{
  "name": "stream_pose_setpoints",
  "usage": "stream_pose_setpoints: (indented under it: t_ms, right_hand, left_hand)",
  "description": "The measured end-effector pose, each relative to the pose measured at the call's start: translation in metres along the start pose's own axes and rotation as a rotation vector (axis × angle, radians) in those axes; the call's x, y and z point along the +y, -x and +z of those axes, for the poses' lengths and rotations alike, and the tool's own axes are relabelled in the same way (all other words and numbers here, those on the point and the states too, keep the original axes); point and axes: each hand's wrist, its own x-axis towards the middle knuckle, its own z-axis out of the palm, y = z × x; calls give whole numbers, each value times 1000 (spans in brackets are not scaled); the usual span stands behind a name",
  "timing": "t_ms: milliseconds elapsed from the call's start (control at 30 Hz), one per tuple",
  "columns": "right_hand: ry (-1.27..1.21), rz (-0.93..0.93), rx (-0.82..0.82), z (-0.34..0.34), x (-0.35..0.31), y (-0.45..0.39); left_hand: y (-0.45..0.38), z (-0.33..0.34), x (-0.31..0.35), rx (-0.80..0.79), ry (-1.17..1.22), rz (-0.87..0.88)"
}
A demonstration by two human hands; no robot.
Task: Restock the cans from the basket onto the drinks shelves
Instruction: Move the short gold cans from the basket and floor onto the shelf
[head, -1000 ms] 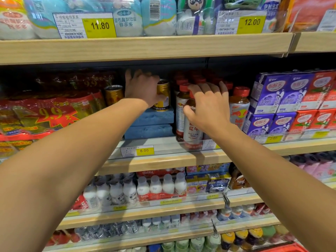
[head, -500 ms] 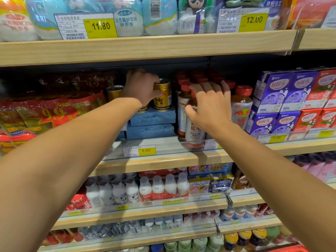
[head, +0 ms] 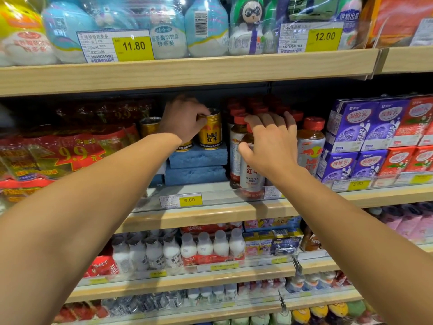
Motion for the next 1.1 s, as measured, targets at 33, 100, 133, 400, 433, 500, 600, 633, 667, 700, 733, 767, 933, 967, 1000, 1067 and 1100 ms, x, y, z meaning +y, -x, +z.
stream_pose_setpoints:
  t_ms: [33, 100, 133, 400, 433, 500, 600, 633, 667, 700, 733, 767, 933, 967, 1000, 1067, 1100]
  right_hand:
    - [-2, 5, -9, 0, 0, 0]
    - [1, 7, -25, -1, 0, -1]
    - [3, 5, -29, -1, 1, -1]
    - [17, 5, -41, -2, 0, -1]
    - [14, 3, -40, -2, 0, -1]
    - [9, 0, -47, -4, 0, -1]
    - [17, -14, -54, -4, 0, 0]
    - [19, -19, -52, -4, -1, 0]
    - [24, -23, -49, -5, -1, 0]
    - [34, -27, -48, -5, -2, 0]
    - [48, -34, -48, -5, -2, 1]
    - [63, -43, -43, -6, -3, 1]
    - [19, -117, 29, -9, -12, 11]
    - [2, -143, 45, -10, -16, 17]
    - [-20, -169, 51, -11, -20, 24]
    - [-89, -218, 56, -8, -28, 46]
    - [-121, -238, 55, -6, -32, 59]
  left_hand:
    - [0, -1, 1, 1, -2, -4]
    - [0, -1, 1, 1, -9, -5]
    - [0, -1, 1, 0, -12, -3]
    - [3, -5, 2, -2, -16, -19]
    - [4, -5, 3, -4, -15, -27]
    - [5, -5, 5, -18, -21, -49]
    - [9, -6, 10, -24, -35, -81]
    - [13, -7, 11, -7, -31, -89]
    - [18, -9, 12, 19, -22, -91]
    - [25, -11, 13, 49, -3, -87]
    - [34, -12, 13, 76, 31, -89]
    - [45, -14, 14, 105, 77, -104]
    - [101, -19, 19, 120, 122, -178]
    - [112, -20, 21, 110, 136, -176]
    - [123, -21, 25, 100, 163, -183]
    - [148, -21, 35, 74, 220, -228]
    - [162, -20, 40, 56, 242, -254]
